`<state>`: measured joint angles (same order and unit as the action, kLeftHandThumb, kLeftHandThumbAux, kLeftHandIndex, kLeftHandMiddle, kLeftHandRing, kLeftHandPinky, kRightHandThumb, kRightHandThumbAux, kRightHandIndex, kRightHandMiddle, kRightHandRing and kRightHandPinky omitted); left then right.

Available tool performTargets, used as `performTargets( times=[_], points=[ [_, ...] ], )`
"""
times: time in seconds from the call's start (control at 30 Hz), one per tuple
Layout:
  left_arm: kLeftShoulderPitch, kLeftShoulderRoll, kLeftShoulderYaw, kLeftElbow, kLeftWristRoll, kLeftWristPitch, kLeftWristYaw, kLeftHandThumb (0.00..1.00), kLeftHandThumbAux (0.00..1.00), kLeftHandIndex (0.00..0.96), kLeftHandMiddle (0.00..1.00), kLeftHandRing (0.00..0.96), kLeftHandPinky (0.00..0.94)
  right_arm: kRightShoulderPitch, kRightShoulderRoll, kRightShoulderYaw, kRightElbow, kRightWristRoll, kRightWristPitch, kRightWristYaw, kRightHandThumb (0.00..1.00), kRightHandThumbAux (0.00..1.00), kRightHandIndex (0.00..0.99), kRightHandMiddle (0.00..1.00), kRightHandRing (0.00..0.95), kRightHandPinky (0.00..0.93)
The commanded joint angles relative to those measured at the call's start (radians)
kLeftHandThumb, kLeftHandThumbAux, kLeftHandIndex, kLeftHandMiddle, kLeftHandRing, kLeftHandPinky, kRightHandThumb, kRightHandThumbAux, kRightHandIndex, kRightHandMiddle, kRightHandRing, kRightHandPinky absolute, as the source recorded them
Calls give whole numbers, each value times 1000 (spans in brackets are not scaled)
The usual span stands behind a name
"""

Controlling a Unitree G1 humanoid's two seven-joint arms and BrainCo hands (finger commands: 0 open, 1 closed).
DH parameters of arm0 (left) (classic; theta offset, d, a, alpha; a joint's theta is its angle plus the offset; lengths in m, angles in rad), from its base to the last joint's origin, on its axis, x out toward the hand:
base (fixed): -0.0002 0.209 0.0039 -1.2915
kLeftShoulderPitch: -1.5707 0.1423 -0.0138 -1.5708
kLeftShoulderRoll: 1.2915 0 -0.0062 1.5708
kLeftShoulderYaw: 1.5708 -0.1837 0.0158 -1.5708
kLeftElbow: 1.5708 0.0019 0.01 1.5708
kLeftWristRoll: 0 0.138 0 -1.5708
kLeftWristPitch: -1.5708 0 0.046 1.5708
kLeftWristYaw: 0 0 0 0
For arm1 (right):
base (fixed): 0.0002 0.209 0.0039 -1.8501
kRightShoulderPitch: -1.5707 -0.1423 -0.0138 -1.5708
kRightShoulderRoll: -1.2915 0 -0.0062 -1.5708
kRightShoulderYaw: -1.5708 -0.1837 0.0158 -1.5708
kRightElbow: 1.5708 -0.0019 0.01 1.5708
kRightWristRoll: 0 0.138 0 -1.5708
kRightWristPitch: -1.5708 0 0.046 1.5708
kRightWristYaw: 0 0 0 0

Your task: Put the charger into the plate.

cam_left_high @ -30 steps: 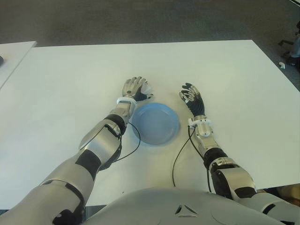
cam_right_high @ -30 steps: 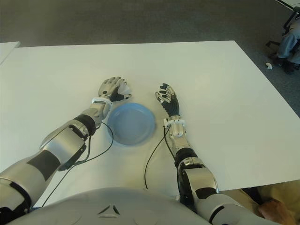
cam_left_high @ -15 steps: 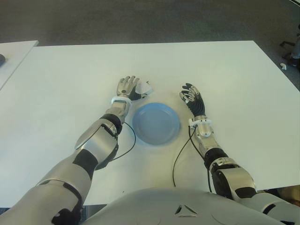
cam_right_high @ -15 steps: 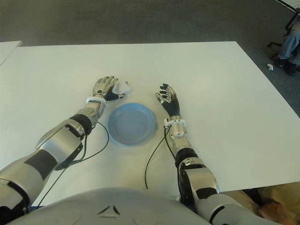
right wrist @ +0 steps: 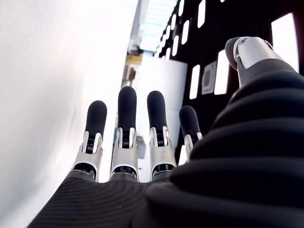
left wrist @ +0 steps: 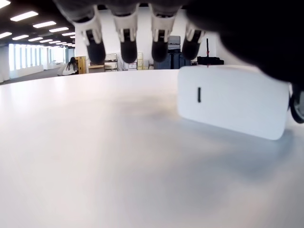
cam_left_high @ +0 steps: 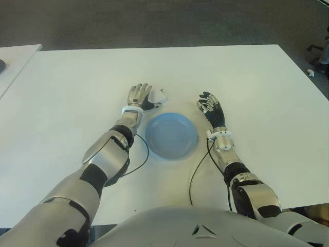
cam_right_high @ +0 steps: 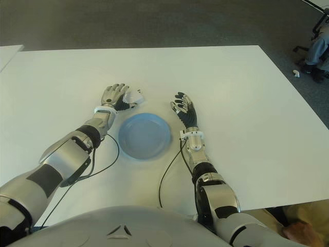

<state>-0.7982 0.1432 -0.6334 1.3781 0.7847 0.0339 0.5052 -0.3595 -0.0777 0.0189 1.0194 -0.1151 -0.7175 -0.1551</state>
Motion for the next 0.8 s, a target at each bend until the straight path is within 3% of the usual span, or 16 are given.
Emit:
performTargets(
  times=[0.03,0.8],
  points=[
    [52,9,19,22,-14,11,-50,135,279,0,0,0,0,260,14,15,147,-26,27,-7,576,578,175,259,260,256],
    [65,-20,46,23,-35,9,-132,121,278,0,0,0,0,277,23,25,120,-31,32,-16,515,572,168,247,251,256]
  ],
)
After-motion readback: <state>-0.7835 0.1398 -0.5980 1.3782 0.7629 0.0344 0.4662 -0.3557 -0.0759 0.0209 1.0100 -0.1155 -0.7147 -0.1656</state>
